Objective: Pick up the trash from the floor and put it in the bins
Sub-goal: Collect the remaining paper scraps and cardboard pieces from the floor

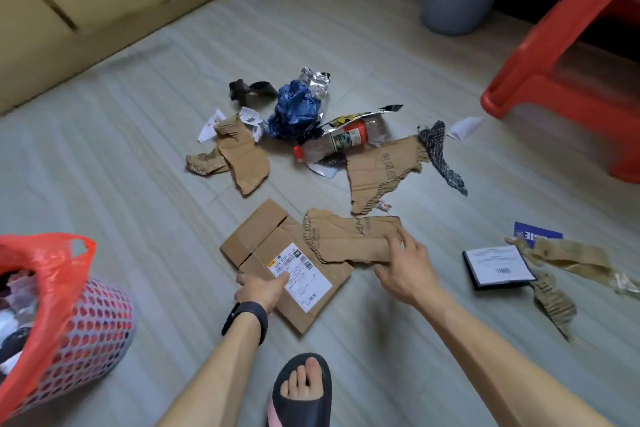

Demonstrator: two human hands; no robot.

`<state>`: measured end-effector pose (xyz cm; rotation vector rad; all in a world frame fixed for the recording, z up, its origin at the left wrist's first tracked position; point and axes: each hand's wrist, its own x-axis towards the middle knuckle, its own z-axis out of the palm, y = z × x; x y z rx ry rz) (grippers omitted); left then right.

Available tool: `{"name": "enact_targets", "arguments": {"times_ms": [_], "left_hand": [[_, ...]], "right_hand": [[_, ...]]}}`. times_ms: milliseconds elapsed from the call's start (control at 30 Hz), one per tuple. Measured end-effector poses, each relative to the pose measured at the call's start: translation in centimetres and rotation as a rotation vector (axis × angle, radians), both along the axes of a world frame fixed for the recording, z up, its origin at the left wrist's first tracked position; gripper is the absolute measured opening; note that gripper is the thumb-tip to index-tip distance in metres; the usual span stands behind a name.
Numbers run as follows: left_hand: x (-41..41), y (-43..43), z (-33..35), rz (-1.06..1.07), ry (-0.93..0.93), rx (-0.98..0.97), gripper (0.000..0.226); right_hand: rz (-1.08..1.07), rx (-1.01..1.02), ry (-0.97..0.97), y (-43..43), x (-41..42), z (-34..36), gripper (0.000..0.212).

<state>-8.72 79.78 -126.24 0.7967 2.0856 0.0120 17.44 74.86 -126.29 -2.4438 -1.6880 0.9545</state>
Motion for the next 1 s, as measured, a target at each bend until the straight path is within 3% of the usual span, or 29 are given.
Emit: {"name": "enact_targets", "arguments": {"times_ms": [67, 133, 267, 367, 467, 567, 700, 800, 1000], "left_hand": [[0.6, 0.3, -2.2, 0.147, -0.047, 0.002, 0.126], [1.3, 0.2, -3.6, 0.203, -0.017, 0.015, 0.126], [2.0, 0.7, -5.2, 0.297, -0.014, 0.098, 0.109], [0.7, 0.5, -6.1, 0.409, -0.121, 0.094, 0.094], [-0.2, 0.4, -6.0, 0.458, -0.3, 0.095, 0.061], [-1.4, 0.3, -5.5, 0.392, -0.373, 0.133, 0.037], [-3.0, -0.5, -4.3, 0.335, -0.404, 0.211, 0.018], [-3.4, -1.8, -2.9, 0.256, -0.456, 0.208, 0.016], [-1.2, -3.8, 2.0, 0.019, -0.575, 0.137, 0.025]], "right_hand": [[0.009, 0.003, -0.015, 2.2, 0.5, -1.6, 0.065], [0.019, -0.02, -0.036, 4.2, 1.4, -3.6, 0.071], [0.163, -0.098, -0.111, 6.4, 2.5, -5.3, 0.093], [0.211, -0.107, -0.245, 5.0, 1.9, -5.6, 0.113], [0.099, -0.107, -0.281, 2.8, 1.6, -5.8, 0.11], [-0.083, -0.108, -0.07, 1.0, 1.4, -5.9, 0.082], [-0.61, 0.041, 0.533, -3.0, 0.2, -5.9, 0.022], [-0.86, 0.085, 0.806, -6.6, -1.0, -4.6, 0.015], [-0.927, 0.075, 0.999, -9.4, -2.6, -1.1, 0.028]]}}
